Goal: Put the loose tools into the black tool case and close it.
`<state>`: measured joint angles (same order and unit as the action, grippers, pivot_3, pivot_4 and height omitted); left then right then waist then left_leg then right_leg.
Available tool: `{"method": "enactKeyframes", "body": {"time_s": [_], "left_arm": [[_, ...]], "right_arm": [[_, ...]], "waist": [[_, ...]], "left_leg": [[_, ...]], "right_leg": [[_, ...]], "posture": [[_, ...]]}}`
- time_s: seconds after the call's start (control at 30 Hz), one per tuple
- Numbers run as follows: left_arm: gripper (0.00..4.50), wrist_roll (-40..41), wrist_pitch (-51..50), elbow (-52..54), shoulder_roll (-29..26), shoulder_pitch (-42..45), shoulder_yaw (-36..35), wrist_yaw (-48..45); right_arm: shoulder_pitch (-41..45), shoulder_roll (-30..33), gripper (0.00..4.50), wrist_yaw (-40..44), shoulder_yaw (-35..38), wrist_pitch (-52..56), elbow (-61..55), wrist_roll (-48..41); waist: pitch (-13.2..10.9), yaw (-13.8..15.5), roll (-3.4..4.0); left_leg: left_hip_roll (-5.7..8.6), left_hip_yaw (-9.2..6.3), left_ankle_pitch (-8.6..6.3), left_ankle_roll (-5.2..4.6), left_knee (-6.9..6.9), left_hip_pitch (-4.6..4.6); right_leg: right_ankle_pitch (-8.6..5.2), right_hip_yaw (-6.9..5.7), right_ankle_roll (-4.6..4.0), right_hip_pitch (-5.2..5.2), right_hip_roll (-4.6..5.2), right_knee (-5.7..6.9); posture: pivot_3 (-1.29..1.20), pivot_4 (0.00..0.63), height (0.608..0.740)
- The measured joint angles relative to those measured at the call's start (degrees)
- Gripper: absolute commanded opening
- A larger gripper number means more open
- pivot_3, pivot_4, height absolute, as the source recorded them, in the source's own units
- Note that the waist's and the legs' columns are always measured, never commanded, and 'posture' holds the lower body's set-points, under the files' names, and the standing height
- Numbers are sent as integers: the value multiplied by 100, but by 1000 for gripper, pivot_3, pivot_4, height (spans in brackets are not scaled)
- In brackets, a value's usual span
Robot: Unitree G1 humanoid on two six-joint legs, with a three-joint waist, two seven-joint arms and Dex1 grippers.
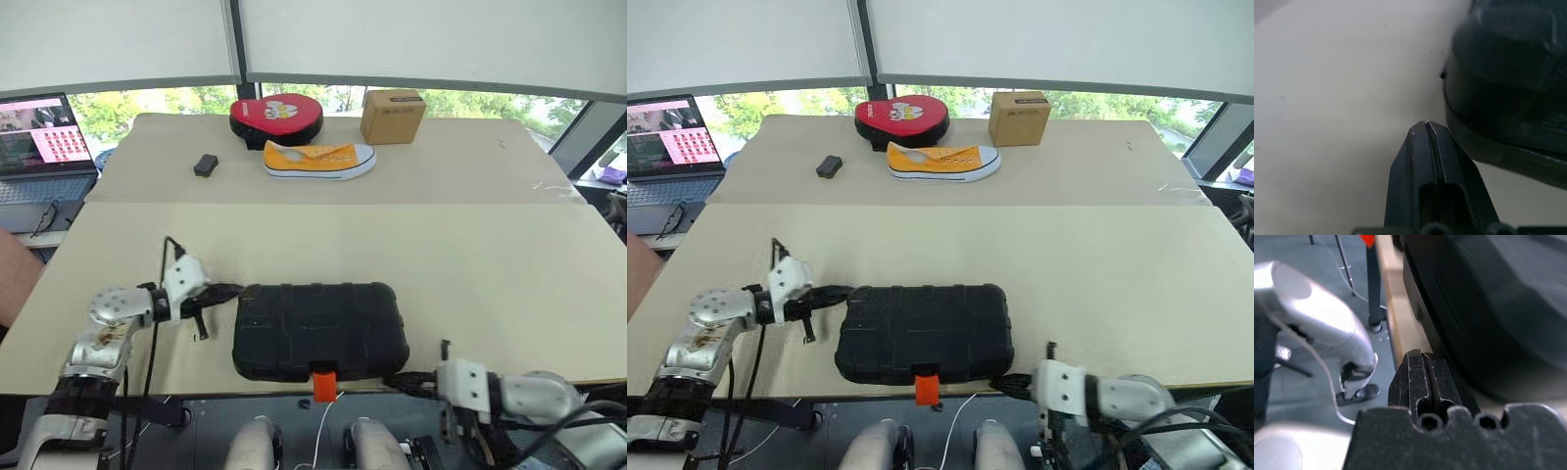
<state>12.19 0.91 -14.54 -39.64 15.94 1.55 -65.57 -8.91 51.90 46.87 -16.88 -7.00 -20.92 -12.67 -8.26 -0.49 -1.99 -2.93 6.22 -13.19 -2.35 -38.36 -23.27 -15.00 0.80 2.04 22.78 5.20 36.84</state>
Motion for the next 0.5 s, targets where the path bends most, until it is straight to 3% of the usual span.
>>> {"method": "enactKeyframes", "body": {"time_s": [0.5], "left_arm": [[38, 978, -1116, 700, 663, -478, -697, 583]], "right_arm": [[2119, -1382, 0, -218, 416, 53, 2209, 800]], "waist": [[-8, -8, -9]], "left_leg": [[2, -1, 0, -1, -36, -50]], "right_leg": [[2, -2, 3, 41, 1, 25]], "posture": [[0, 150, 740]]}}
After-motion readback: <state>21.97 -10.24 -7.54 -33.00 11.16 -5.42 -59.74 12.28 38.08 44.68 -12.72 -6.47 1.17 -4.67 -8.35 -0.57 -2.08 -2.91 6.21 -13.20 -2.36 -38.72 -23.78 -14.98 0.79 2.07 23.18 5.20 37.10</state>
